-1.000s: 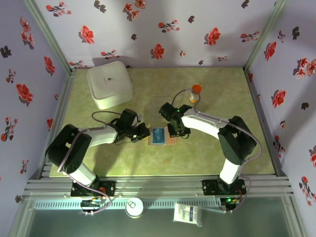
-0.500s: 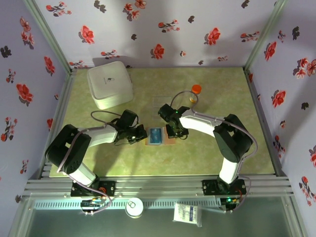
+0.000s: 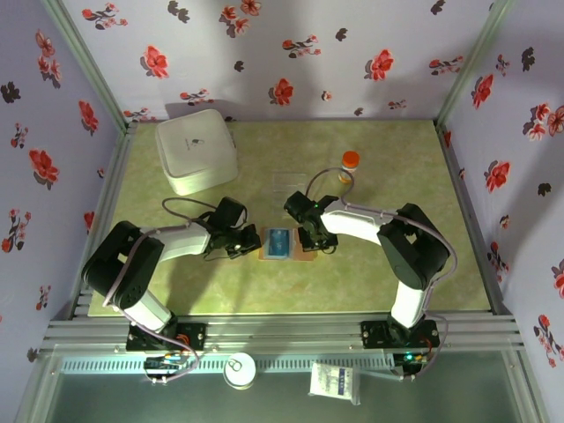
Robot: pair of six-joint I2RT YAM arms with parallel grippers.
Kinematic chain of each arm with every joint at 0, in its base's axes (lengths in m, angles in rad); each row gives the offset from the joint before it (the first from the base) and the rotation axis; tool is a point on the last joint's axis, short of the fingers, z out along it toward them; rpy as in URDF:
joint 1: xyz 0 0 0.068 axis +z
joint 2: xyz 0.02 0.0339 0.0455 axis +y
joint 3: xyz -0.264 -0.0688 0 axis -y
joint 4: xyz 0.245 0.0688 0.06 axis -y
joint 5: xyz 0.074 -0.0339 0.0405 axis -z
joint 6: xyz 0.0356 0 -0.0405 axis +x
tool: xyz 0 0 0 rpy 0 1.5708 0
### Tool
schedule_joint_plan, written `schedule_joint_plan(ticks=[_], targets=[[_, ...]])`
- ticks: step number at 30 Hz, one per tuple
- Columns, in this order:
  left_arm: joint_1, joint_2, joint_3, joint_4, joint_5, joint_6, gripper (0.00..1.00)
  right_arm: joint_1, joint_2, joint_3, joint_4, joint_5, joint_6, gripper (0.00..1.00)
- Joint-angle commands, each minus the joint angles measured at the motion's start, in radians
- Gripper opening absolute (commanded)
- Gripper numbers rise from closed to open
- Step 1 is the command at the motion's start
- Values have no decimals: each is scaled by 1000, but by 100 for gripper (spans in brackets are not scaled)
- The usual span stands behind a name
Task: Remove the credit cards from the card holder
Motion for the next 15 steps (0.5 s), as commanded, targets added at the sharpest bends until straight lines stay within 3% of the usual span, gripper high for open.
schedule_joint_plan(ticks=[1,15], targets=[[-6,31,3,-84,-40,29,0,-9,23,-18,-8,54,18,15],[-6,34,-11,-91,-50,14,0,-16,61,17,2,80,-10,16]])
